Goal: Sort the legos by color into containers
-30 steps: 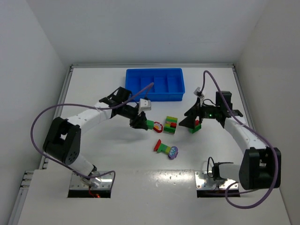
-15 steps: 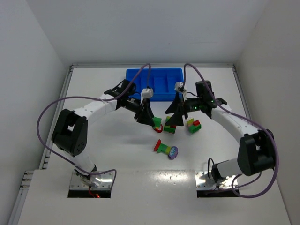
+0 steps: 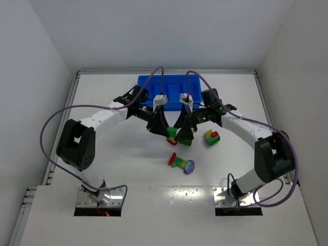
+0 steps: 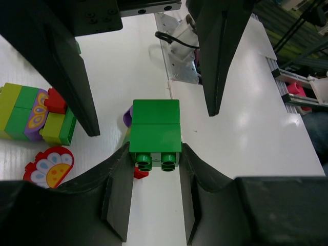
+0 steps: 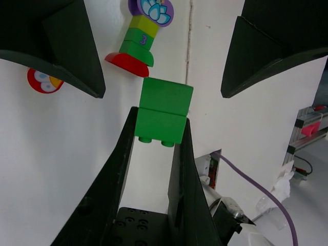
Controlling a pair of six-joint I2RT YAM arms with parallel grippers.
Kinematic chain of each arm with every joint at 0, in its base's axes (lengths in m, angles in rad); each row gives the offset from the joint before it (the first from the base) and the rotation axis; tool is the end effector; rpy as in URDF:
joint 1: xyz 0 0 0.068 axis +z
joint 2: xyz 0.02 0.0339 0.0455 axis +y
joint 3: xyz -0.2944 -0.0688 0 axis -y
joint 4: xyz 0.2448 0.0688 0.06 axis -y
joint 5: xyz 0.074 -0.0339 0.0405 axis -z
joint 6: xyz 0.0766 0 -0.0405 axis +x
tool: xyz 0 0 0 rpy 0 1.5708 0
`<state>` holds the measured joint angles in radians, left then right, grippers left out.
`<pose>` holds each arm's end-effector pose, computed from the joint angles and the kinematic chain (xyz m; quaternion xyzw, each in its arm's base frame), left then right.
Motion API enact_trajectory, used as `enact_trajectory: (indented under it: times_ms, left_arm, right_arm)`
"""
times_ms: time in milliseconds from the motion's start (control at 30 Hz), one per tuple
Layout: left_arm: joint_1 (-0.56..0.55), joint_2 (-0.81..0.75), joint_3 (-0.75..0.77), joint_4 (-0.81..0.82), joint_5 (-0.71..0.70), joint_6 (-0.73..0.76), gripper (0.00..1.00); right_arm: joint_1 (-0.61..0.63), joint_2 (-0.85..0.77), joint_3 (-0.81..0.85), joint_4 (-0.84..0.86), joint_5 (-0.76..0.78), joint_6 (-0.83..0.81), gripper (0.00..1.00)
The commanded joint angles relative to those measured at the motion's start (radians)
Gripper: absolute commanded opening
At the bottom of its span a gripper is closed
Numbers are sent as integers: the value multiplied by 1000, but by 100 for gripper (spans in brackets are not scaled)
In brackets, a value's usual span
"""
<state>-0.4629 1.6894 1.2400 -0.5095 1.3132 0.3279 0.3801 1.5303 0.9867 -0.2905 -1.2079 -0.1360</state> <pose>0.2847 -0.2249 0.2770 0.4606 0.6262 -0.5968 0.1988 0.2674 0.1840 0.2574 -0.3937 0.6903 0.5619 0.2297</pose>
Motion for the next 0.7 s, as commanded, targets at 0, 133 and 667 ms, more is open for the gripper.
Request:
enact_trajectory:
  times_ms: [0, 133, 667]
  left_arm:
    - [10, 9, 35, 8, 46, 20, 8]
    - [10, 18, 35, 8, 37, 30, 8]
    - [79, -22, -28, -9, -2, 72, 8]
  right_arm:
    - [19, 14, 59, 19, -32, -34, 95]
    - [40, 24, 69, 19, -32, -16, 84]
    - [8, -73, -12, -15, 17, -106, 4]
